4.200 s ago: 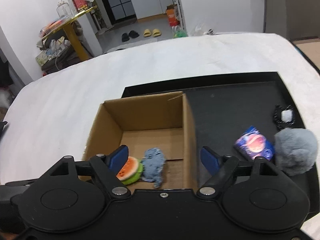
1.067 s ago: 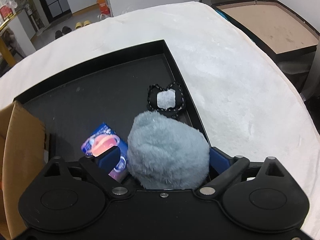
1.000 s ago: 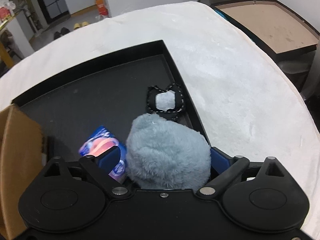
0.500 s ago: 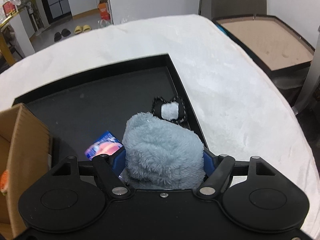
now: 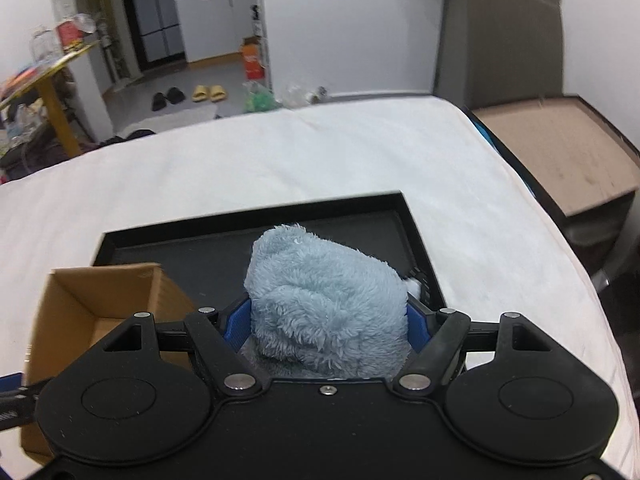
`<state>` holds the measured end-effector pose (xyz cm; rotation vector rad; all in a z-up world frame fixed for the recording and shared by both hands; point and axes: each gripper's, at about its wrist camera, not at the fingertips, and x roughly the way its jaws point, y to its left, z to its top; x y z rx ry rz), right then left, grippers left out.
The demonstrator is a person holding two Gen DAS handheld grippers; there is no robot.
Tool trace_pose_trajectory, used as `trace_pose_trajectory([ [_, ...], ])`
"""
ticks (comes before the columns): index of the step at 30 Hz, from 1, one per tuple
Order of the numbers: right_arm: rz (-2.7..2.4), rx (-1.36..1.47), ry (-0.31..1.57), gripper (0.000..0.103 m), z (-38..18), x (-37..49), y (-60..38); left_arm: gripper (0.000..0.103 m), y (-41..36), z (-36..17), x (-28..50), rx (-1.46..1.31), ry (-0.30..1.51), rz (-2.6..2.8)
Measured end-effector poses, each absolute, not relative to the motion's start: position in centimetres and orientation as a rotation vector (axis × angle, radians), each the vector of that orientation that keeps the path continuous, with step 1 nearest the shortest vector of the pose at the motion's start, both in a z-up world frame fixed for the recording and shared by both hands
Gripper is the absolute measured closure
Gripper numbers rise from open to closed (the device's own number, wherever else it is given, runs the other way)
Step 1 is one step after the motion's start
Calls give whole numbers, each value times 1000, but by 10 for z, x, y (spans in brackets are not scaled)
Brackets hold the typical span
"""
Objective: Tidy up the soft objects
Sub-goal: 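Lift the grey fluffy plush with the right gripper toward the box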
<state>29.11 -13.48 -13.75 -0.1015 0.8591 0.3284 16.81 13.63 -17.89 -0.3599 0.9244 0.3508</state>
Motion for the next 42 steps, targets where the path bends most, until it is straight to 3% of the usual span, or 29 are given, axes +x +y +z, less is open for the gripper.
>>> trace_pose_trajectory([
  [6,379,-122,841,31,-127,283,-113,38,143,-180,161,-382,899,338],
  [11,417,-138,841,31,-123,279,-91,53,151,-185,158,-416,904,311],
  [16,456,-147,848,31,-121,274,-67,77,158,-192,159,-450,919,278],
  [19,484,-154,850,31,-120,267,-50,83,161,-200,159,-478,945,268],
  [42,614,-83,907,30,-138,250,21,84,171,-207,158,-535,965,264],
])
